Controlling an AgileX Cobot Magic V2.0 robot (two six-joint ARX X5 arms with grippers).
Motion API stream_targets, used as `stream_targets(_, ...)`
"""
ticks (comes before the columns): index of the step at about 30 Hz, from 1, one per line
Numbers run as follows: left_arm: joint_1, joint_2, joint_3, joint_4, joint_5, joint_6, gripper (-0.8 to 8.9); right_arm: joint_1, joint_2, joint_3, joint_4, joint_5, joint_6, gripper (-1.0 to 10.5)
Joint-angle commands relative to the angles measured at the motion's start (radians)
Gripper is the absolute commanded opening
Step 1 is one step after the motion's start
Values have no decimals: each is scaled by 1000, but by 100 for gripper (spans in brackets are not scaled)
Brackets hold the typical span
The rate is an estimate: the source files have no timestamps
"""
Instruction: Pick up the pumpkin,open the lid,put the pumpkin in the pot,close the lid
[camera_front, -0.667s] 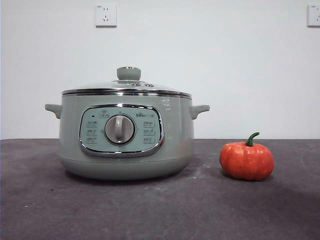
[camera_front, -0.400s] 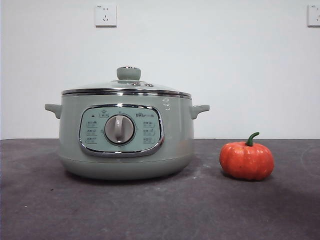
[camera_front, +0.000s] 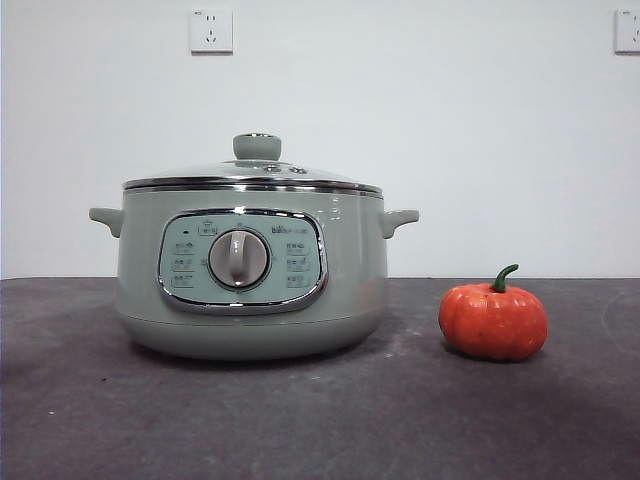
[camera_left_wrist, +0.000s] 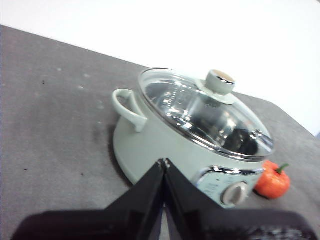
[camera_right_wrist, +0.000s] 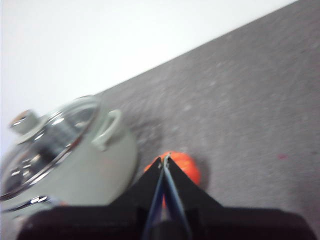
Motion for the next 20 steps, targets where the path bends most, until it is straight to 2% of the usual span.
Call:
stream_targets(1, 3, 48, 71, -59, 37, 63, -8, 2, 78, 118, -70, -69, -44, -12)
stream_targets(8, 3, 205, 262, -220, 150, 193, -8, 2, 298, 438, -368, -197, -270, -12)
stream_targets(11, 3, 275, 336, -271, 206, 251, -8, 10, 393, 573, -498, -227, -360, -12)
stream_targets(16, 3, 387, 458, -361, 301, 335, -8, 43, 527, 755, -694, -255, -480, -12)
stream_targets(20, 1, 473, 560, -475, 331, 417, -8, 71, 600, 846, -818, -280, -554, -12)
